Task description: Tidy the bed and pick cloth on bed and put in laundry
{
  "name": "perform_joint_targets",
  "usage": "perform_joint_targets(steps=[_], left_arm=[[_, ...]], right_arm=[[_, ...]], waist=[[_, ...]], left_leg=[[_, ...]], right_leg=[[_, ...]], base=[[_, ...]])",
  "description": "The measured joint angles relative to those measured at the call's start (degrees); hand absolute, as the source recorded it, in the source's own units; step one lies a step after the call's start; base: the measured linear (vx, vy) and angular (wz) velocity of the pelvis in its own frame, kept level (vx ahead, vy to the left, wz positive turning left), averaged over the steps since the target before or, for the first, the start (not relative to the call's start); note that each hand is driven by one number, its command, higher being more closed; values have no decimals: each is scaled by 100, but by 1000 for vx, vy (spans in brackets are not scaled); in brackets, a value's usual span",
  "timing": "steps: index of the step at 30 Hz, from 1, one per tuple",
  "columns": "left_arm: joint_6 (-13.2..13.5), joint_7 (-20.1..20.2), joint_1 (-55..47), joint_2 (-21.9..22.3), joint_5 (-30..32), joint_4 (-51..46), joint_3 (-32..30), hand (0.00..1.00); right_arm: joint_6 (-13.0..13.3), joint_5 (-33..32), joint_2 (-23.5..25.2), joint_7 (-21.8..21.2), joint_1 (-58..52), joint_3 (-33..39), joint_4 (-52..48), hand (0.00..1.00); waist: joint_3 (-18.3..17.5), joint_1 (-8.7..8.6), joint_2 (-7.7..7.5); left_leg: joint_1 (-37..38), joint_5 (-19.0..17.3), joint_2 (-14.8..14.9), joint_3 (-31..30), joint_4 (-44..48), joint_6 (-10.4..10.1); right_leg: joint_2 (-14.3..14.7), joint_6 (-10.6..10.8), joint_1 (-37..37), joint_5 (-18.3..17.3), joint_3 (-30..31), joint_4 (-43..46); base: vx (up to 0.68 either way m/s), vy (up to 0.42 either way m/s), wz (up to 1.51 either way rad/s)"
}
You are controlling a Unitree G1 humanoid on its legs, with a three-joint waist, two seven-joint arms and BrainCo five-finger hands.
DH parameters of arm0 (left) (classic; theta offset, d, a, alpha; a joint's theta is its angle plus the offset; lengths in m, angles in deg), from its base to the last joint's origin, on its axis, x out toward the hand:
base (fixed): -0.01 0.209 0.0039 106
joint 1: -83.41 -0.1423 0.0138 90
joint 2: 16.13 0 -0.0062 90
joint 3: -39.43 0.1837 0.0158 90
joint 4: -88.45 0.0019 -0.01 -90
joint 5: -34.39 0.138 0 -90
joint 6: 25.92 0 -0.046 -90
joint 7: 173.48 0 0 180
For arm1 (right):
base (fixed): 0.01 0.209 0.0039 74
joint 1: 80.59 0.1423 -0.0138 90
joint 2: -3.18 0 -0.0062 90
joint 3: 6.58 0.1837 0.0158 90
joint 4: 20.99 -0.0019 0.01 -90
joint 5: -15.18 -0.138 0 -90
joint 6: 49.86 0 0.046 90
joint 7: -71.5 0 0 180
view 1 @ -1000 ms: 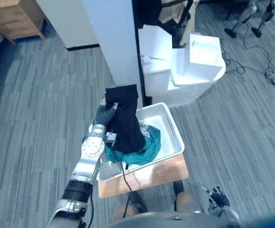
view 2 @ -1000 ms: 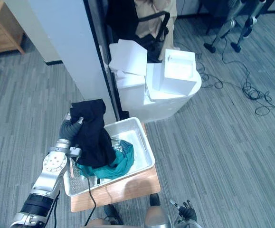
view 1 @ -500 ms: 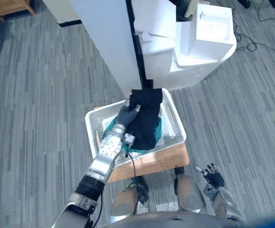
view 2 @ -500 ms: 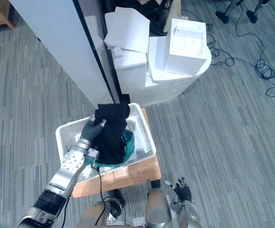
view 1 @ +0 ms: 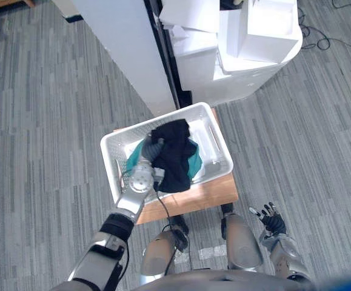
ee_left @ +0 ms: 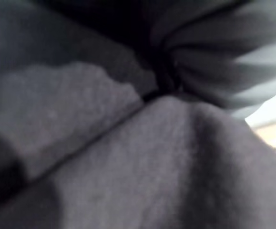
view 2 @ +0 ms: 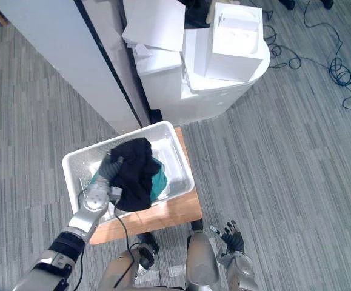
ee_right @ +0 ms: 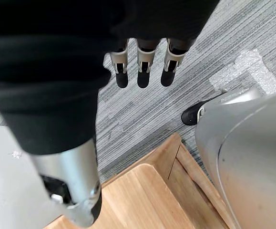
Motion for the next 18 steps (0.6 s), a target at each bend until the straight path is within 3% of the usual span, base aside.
perform_joint_targets(steps=[4,8,18], left_arm=[[81,52,167,-88,-172,19,-123,0],[300,426,195,-40,-300,18,-178,0],[320,775,108,50,-593,-106,-185,0]], right_arm=[[-2,-2,6,-4,2,-111,-235,0],[-23,-1,18,-18,2,-225,-300,0],[-23,42,18,-9,1,-254,-412,0]], waist=[[80,16,-52],[130,37,-87],[130,97,-86]], left_leg=[[0,-1,5,52,0,-1],[10,-2,7,173,0,-3],[263,-2,2,235,6,-4]], right_leg=[[-6,-4,-19,6,-1,26],[-12,-30,-23,43,0,24],[-26,-32,207,103,-7,25]], base=[[50,6,0],[48,17,-2],[34,16,-1]])
